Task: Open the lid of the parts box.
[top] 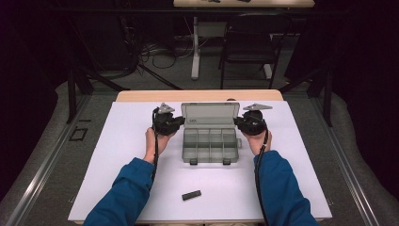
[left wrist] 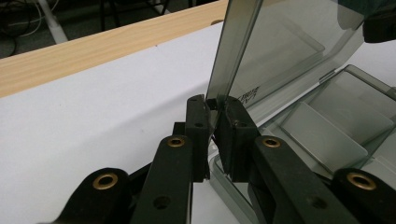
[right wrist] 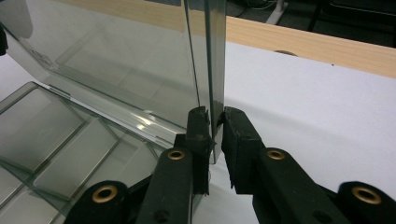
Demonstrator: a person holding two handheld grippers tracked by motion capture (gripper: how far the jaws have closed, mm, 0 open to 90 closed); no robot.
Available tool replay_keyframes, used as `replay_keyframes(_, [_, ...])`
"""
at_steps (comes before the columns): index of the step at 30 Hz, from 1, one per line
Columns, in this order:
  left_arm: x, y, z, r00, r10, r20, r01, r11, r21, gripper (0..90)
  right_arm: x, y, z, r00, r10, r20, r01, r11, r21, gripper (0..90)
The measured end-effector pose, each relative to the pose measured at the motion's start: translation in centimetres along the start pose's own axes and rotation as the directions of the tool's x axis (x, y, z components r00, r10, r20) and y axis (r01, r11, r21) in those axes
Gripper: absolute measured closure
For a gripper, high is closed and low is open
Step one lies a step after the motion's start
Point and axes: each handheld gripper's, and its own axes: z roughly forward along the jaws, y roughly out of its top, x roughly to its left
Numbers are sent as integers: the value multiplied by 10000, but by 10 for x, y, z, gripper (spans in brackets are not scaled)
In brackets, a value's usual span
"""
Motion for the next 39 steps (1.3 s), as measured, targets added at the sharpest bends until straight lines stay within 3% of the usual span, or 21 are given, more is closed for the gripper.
replay_keyframes(12, [1,-7,16,9996,-101,-281,116,9984,548,820,-2,-4,9,9998,164,95,-165,9997,151,811])
replay_keyframes(39, [-1,-12,29,9971,222,-733,-155,9957,910,794,-3,-11,26,9993,223,287,-241,9977,636,807])
